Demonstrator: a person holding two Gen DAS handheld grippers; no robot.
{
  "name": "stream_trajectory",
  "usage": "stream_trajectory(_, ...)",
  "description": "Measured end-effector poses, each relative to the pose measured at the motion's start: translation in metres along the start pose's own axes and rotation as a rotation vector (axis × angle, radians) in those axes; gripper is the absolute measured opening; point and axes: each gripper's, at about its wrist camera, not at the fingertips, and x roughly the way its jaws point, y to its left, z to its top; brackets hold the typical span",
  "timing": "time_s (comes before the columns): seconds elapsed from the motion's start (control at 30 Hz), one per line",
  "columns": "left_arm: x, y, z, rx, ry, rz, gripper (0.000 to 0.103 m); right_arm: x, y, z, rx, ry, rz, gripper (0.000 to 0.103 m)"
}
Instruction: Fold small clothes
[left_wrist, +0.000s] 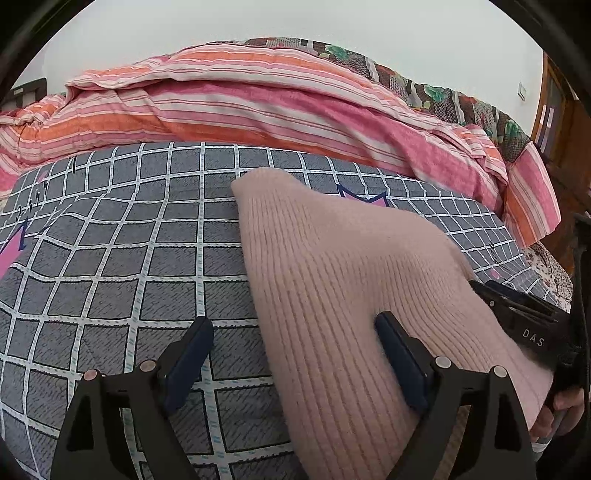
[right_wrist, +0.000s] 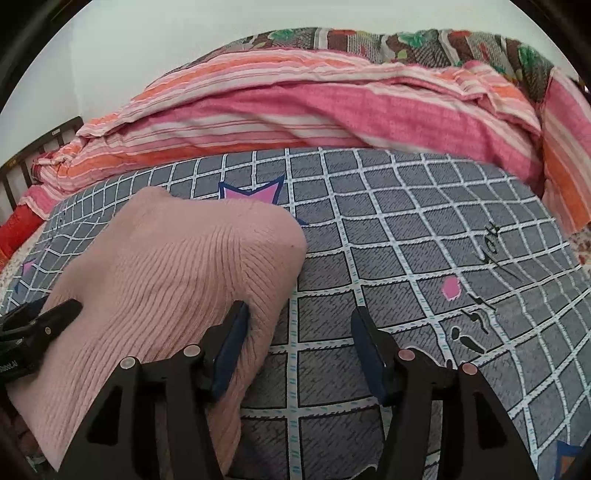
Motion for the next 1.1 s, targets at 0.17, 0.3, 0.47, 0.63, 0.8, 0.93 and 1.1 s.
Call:
stream_trajectory(0.17, -0.003, -0.002, -0.001, 0.005, -0.011, 0.014, 0.091, -0.002, -0.006, -0.001, 0.027, -0.004, 0.032, 0.057)
stream_trajectory(0.3, -0.004, -0.002, -0.003, 0.000, -0.015, 0.014, 0.091, -0.004, -0.003, -0.002, 0.019, -0.014, 0.023, 0.057)
stream_trajectory(0.47, -0.006, 0.000, -0.005, -0.016, -0.019, 0.007, 0.091, -0.011, -0.004, -0.004, 0.022, -0.042, 0.044, 0.057)
stream_trajectory(0.63, -0.010, 0.014, 0.001, -0.086, 0.033, -0.055, 0.090, -0.023, -0.016, 0.000, 0.113, -0.034, 0.142, 0.057)
stream_trajectory(0.8, -0.012, 0.014, 0.024, -0.055, 0.025, 0.001, 0.088, -0.030, -0.005, 0.020, 0.099, -0.046, 0.173, 0.058)
stream_trajectory(0.93, 0.007, 0.014, 0.035, -0.011, 0.038, 0.048, 0.088, -0.014, 0.013, 0.028, 0.039, 0.011, 0.157, 0.058)
stream_trajectory(1.1, 0.019, 0.028, 0.036, -0.073, 0.047, 0.002, 0.089, 0.001, 0.022, 0.021, -0.022, 0.035, 0.113, 0.058)
